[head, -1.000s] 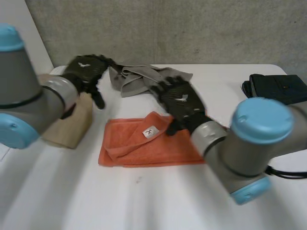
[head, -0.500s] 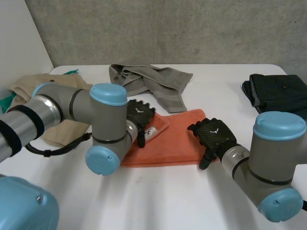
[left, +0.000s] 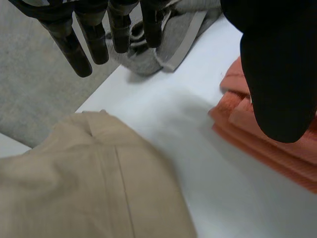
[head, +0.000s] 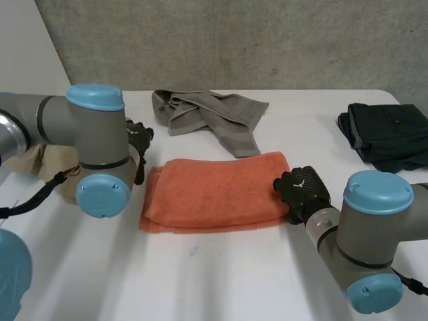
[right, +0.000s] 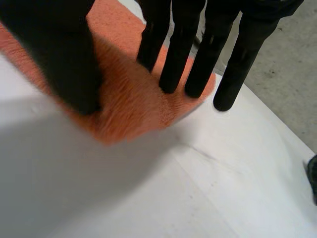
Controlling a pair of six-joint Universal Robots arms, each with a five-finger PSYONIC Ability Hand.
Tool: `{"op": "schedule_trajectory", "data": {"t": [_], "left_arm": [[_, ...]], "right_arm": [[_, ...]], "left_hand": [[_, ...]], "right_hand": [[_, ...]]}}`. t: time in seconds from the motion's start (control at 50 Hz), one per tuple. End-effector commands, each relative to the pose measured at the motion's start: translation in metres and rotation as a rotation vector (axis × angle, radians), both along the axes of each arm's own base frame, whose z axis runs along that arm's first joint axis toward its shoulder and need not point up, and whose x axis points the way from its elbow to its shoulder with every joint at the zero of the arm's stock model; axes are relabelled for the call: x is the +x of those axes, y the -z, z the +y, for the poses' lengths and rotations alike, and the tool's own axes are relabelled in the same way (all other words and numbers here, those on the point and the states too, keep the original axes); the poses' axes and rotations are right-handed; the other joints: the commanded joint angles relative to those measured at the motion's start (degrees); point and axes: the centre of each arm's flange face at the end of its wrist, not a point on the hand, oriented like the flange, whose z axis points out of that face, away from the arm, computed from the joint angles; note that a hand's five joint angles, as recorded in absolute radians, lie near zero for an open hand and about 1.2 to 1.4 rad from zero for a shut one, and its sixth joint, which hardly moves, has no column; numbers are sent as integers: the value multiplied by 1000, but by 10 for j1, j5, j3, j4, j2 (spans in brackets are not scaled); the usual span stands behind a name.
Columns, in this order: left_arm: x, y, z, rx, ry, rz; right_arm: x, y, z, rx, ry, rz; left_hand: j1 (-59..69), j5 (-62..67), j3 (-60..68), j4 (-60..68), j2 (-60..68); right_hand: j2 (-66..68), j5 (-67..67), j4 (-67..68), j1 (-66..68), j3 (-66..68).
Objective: Fold the laundry.
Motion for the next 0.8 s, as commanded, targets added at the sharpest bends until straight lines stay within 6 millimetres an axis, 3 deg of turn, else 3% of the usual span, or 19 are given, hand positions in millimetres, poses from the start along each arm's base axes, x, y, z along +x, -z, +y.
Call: {"op": "schedule_trajectory", "data": {"t": [0.02, 0.14, 0.22, 0.26, 0.32, 0.34, 0.42, 0.46, 0.48, 0.54, 0.58, 0.64, 0.72, 0.8], "left_arm": [[-5, -11, 14, -5, 21, 18], [1, -21, 21, -10, 24, 28], [4, -26, 23, -9, 30, 45], [6, -31, 25, -10, 30, 62], [8, -33, 27, -8, 27, 77], [8, -36, 28, -8, 26, 89], [11, -39, 32, 1, 25, 114], [12, -40, 35, 6, 28, 122], [13, -40, 37, 11, 30, 122], [13, -43, 41, 16, 47, 136], [12, -45, 43, 15, 64, 146], [10, -50, 44, 5, 79, 164], [2, -66, 43, -33, 104, 219], [-12, -75, 48, -42, 139, 299]], "right_arm": [[-18, -3, -8, -58, 40, 130], [-37, -40, -27, -282, 103, 268], [-10, -53, -19, -432, -9, 300], [19, -55, -1, -533, -152, 292], [47, -51, 25, -616, -329, 273], [63, -44, 45, -650, -456, 253], [87, -15, 96, -645, -742, 217], [89, -6, 104, -622, -787, 220], [89, -3, 104, -612, -788, 227], [88, -8, 91, -583, -708, 243], [83, -16, 78, -519, -601, 219], [79, -29, 66, -428, -501, 121], [63, -89, 40, -250, -348, -256], [45, -111, 15, -47, -232, -503]], "left_hand": [[-14, -28, -20, -13, -17], [-14, -28, -20, -13, -17], [-14, -28, -20, -13, -17], [-14, -28, -20, -13, -17], [-14, -28, -20, -13, -17], [-14, -28, -20, -13, -17], [-14, -28, -20, -13, -17], [-14, -28, -20, -13, -17], [-14, -28, -20, -13, -17], [-14, -28, -20, -13, -17], [-14, -28, -20, -13, -17], [-14, -28, -20, -13, -17], [-14, -28, -20, -13, -17], [-14, -28, -20, -13, -17]], "right_hand": [[210, 227, 217, 232, 216], [210, 227, 217, 232, 216], [210, 227, 217, 232, 216], [210, 227, 217, 232, 216], [210, 227, 217, 232, 216], [210, 227, 217, 232, 216], [210, 227, 217, 232, 216], [210, 227, 217, 232, 216], [210, 227, 217, 232, 216], [-288, -272, -281, -266, -282], [-490, -473, -483, -468, -484], [-490, -473, -483, -468, -484], [-490, -473, -483, -468, -484], [-490, -473, -483, -468, -484]]}}
